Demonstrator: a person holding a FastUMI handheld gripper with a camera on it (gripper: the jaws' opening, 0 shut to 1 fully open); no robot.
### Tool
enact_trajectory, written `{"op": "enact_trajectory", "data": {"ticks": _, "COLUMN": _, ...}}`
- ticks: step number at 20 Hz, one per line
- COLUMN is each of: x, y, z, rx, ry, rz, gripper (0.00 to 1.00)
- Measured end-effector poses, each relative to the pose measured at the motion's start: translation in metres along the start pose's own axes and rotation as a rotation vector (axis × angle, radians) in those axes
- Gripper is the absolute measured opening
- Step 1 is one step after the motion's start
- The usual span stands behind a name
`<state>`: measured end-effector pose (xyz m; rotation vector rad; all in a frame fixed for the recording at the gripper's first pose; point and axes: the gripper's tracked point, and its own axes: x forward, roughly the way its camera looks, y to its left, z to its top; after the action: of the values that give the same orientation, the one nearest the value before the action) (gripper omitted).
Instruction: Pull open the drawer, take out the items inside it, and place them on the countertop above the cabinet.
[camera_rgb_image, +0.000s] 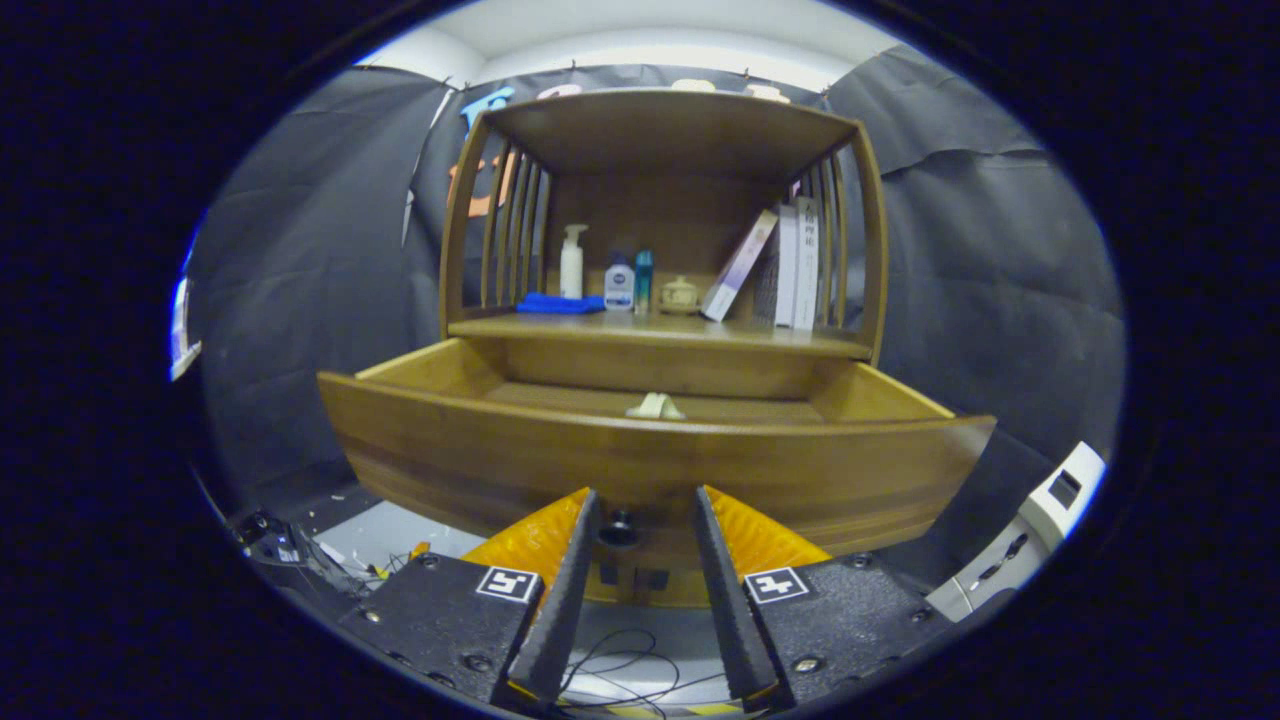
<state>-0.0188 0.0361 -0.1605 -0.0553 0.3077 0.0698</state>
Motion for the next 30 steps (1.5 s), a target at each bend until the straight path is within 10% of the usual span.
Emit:
{"op": "enact_trajectory", "data": {"ticks": 6, "x": -0.001, "y": -0.018, "z": 0.083, "rx": 0.036, "ry": -0.118, "rz": -0.004, "gripper": 1.00}}
{"op": "enact_trajectory", "data": {"ticks": 17, "x": 0.104, "y": -0.003, "z": 0.190, "rx": 0.062, "ry": 0.068, "rz": 0.048, "gripper": 1.00}}
{"op": "enact_trajectory", "data": {"ticks": 30, "x": 0.199, "y": 0.006, "z": 0.074, "rx": 0.164, "ry": 0.708, "rz": 0.050, "gripper": 0.89}}
